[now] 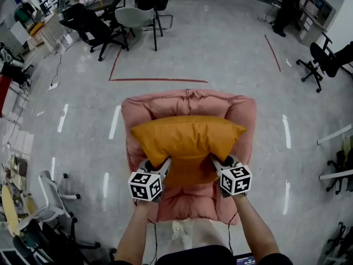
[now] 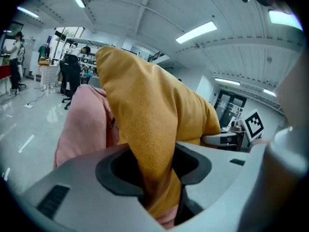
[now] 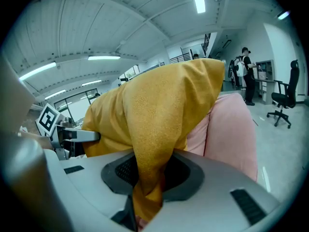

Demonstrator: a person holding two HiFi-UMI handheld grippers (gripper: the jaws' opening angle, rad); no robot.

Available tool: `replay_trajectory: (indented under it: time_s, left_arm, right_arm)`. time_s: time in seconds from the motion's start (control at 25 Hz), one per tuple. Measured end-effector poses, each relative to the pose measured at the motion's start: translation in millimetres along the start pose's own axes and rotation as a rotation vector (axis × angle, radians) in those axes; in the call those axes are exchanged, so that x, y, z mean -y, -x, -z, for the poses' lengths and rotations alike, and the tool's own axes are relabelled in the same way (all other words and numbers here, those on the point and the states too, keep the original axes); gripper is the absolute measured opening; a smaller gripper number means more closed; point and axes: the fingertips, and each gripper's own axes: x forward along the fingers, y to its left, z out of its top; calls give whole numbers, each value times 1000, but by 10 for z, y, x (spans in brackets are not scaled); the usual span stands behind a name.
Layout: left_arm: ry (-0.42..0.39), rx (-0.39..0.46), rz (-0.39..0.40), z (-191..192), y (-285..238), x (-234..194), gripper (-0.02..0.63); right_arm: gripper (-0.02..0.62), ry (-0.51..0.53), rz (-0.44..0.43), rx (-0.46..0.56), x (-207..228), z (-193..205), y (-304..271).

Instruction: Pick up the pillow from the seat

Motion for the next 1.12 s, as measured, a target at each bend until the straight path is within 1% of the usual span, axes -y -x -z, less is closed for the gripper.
replay_trajectory:
  time_s: [0.44, 1.12]
  left_arm:
    - [-36, 91, 18, -297, 565, 254, 196]
    - [-92, 195, 44, -515, 1464, 780, 198]
  right_arm:
    - [112, 47, 7, 85, -381, -328, 475]
    - [112, 101, 24, 185, -933, -574, 1352]
